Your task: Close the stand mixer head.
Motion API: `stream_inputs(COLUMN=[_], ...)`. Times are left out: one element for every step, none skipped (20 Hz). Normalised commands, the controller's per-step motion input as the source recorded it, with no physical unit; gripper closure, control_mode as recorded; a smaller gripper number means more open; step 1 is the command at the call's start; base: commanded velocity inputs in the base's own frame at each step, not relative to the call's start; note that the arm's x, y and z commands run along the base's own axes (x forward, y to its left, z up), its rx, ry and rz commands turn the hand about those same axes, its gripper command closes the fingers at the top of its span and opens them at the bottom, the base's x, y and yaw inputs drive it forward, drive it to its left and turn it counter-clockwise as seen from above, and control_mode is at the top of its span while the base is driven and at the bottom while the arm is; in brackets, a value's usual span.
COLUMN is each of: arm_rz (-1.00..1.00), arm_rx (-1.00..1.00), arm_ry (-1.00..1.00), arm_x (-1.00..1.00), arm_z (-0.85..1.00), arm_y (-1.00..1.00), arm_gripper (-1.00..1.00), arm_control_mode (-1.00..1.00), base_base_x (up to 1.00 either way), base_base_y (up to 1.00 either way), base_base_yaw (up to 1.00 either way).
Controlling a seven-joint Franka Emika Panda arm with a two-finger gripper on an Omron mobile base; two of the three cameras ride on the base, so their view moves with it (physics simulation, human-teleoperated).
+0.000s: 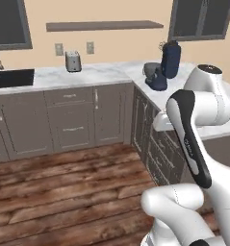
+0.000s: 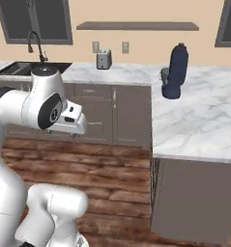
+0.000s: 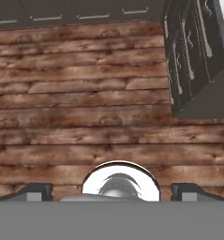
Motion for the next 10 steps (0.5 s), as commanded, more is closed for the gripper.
stream_inputs(arm_rz=[0.00, 0.00, 0.00, 0.00, 0.00, 0.00, 0.00, 0.00, 0.00, 0.00], arm_rx=[0.00, 0.00, 0.00, 0.00, 0.00, 0.00, 0.00, 0.00, 0.00, 0.00], arm_ry=[0.00, 0.00, 0.00, 0.00, 0.00, 0.00, 0.00, 0.00, 0.00, 0.00], arm_x=[0.00, 0.00, 0.00, 0.00, 0.00, 0.00, 0.00, 0.00, 0.00, 0.00], arm_z=[0.00, 0.00, 0.00, 0.00, 0.00, 0.00, 0.00, 0.00, 0.00, 0.00], arm_y=[0.00, 0.00, 0.00, 0.00, 0.00, 0.00, 0.00, 0.00, 0.00, 0.00], arm_gripper=[-1.00, -1.00, -1.00, -1.00, -1.00, -1.00, -1.00, -1.00, -1.00, -1.00], arm_control_mode=[1.00, 1.00, 1.00, 1.00, 1.00, 1.00, 1.00, 1.00, 1.00, 1.00], base_base_x=[0.33, 0.40, 0.46, 0.39, 0.46, 0.44, 0.34, 0.28, 0.26, 0.26], base_base_y=[0.97, 1.00, 0.99, 0.88, 0.86, 0.81, 0.67, 0.53, 0.54, 0.54], base_base_yaw=[-0.41, -0.40, -0.40, -0.43, -0.47, -0.52, -0.56, -0.62, -0.64, -0.69])
